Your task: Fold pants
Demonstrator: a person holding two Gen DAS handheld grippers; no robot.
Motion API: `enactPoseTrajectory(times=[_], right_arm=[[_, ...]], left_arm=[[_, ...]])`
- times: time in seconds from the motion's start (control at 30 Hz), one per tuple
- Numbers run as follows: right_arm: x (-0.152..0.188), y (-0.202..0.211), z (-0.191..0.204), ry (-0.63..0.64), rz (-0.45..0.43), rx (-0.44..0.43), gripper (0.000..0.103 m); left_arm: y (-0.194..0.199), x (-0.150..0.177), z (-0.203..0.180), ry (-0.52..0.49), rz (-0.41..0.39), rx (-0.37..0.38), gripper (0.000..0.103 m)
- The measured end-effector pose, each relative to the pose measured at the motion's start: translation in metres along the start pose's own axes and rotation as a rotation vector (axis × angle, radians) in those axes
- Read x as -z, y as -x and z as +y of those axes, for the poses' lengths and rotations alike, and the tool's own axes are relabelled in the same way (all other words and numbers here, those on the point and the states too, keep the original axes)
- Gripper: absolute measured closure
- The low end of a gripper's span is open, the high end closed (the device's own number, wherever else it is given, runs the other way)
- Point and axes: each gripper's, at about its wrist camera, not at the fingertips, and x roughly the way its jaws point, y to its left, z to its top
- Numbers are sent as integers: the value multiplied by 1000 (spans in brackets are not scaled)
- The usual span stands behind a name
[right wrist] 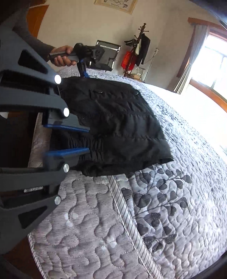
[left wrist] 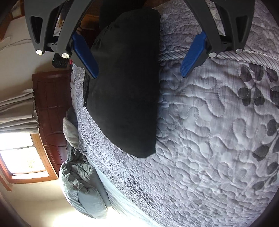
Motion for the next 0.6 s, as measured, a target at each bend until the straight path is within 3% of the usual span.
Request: enactPoseTrajectory(times=[0.03, 0.07, 0.2, 0.27, 0.4, 0.6], right_arm=[[-5, 7, -2, -12, 8, 14, 14], [-10, 12, -7, -27, 32, 29, 2], [-38, 6, -32, -127, 178, -15, 2], [-50, -2, -42, -161, 227, -52, 2], [-69, -21, -51, -174, 278, -111, 2], [-69, -57, -47, -167, 335, -163, 2]], left_arm=[[-2, -2, -2, -9, 30, 19, 7], [-4, -5, -3, -16, 53, 33, 6], [-21, -22, 0, 6, 157, 98, 4], [-32, -27, 5, 18, 197, 90, 4], [-46, -31, 11, 34, 236, 123, 4], [-63, -31, 25, 82, 254, 157, 4]])
